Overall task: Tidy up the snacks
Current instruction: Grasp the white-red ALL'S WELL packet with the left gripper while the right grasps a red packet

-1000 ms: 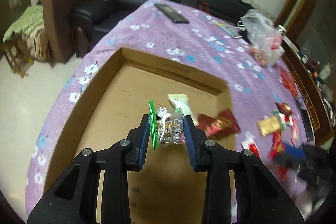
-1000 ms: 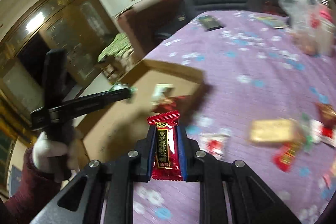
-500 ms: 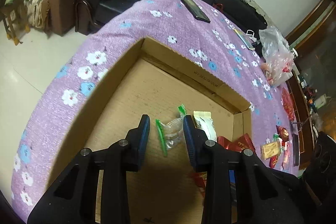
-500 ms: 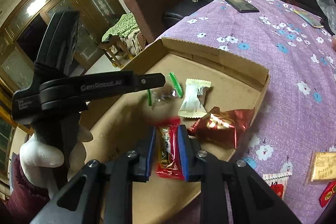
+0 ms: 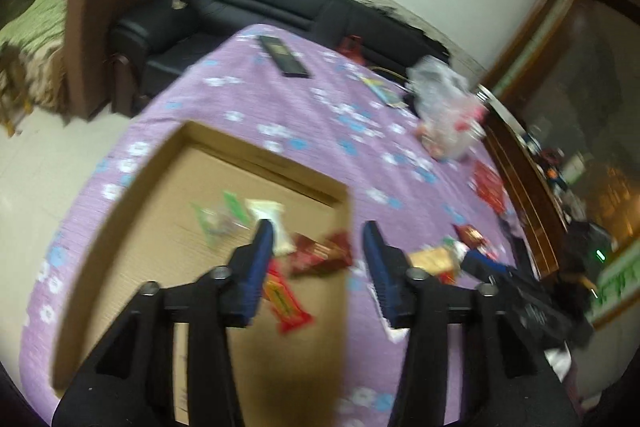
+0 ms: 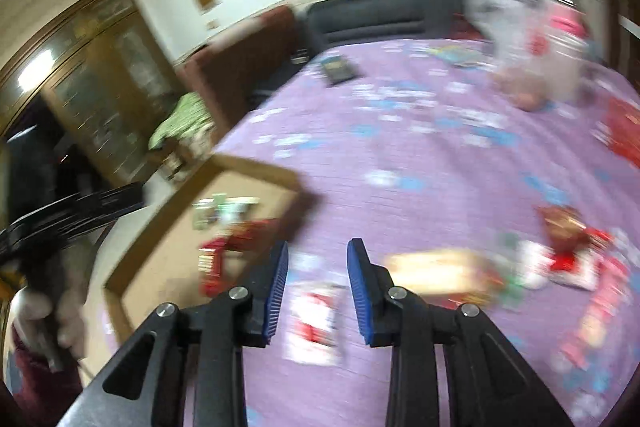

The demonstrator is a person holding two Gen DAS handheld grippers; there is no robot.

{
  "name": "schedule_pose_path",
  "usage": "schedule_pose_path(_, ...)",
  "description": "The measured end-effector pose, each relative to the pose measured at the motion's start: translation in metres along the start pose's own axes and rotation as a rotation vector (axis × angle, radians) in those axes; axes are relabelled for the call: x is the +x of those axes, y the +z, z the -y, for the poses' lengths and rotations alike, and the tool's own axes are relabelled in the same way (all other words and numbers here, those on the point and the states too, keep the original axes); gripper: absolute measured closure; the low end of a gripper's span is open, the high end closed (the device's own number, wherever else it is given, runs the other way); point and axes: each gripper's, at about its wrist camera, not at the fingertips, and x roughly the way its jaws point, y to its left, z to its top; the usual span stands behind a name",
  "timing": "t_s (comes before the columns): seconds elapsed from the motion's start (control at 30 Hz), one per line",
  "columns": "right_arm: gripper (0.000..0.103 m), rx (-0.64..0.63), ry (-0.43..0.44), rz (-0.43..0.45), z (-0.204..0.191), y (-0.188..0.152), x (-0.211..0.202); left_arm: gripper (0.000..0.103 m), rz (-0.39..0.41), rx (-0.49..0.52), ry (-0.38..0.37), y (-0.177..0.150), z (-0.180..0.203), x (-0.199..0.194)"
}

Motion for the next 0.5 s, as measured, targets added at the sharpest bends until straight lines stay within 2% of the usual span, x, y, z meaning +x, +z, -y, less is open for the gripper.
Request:
schedule_pose_path(0.1, 0.069, 0.075, -0.084, 0.018, 0.041, -0.014, -0.015, 0.051, -0.046, 0.05, -0.039, -0.017, 0.033, 0.013)
schedule_pose_path(0.23, 0.069, 0.146, -0.101, 0.002, 0.072, -0.029, -0.024, 0.051, -0.133, 0.103, -0.067, -0.044, 0.069, 0.045)
schedule_pose_path(0.4, 0.069, 0.16, -0.1, -0.011, 0.083, -0.037, -0.021, 0.051, -0.194, 0.159, -0.03, -0.065, 0.095, 0.075)
schedule_pose_path(0.5, 0.068, 0.161, -0.096, -0.029, 0.081, -0.038, -0.01, 0.051, -0.229, 0.155, -0.014, -0.072, 0.099, 0.09)
